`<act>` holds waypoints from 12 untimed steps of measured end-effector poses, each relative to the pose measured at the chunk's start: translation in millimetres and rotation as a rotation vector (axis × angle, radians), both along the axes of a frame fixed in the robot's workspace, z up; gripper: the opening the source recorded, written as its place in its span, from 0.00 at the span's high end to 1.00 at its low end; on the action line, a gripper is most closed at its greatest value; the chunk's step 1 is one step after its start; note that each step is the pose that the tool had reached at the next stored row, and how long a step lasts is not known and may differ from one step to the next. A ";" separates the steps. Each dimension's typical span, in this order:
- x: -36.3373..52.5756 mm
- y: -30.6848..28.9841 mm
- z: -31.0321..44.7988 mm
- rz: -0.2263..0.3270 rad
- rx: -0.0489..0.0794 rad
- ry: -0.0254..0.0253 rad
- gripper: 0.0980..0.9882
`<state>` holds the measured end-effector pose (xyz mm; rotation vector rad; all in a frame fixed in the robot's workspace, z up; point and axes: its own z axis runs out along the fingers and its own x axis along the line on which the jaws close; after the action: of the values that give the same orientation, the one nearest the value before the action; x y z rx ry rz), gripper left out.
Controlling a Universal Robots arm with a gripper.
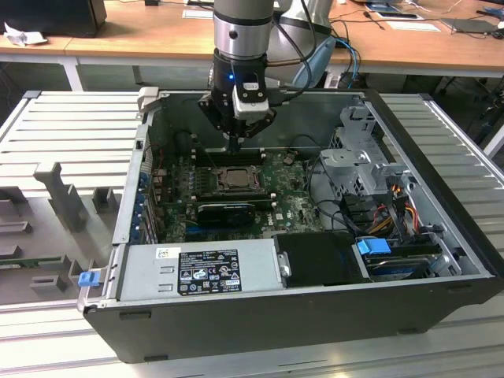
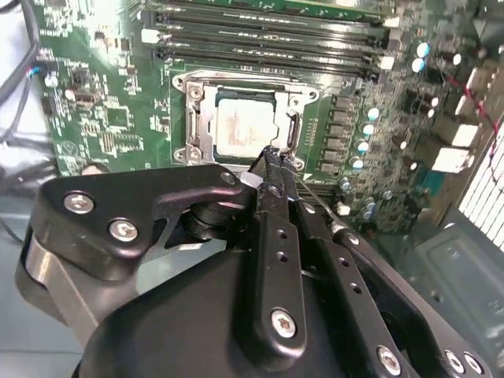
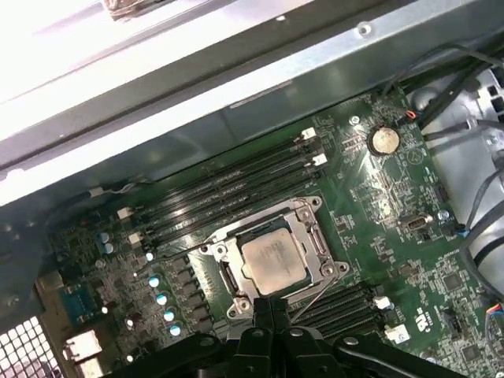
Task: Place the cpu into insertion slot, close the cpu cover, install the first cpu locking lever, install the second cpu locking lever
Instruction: 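Install the first cpu locking lever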
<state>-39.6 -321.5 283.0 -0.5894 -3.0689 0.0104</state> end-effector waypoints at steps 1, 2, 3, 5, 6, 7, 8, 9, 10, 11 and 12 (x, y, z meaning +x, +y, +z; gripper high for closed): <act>0.0 0.0 -0.1 0.017 0.000 0.0000 0.99; 0.0 0.0 -0.4 0.046 0.000 -0.0001 0.99; 0.0 0.0 -0.5 0.064 0.000 0.0000 0.99; 0.0 0.0 -1.0 0.123 0.000 0.0000 0.99; 0.0 0.0 -1.2 0.140 0.000 0.0000 0.99; 0.0 0.0 -1.3 0.158 0.000 0.0000 0.99; 0.0 0.0 -1.4 0.182 0.000 0.0000 0.99; 0.0 0.0 -1.5 0.200 0.000 0.0001 0.99; 0.0 0.0 -1.6 0.225 0.001 -0.0002 0.99; -0.1 0.0 -1.7 0.240 0.016 -0.0020 0.99; 0.0 0.0 -1.6 0.245 0.035 -0.0041 0.99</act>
<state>-39.7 -321.5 281.3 -0.2091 -3.1162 -0.0413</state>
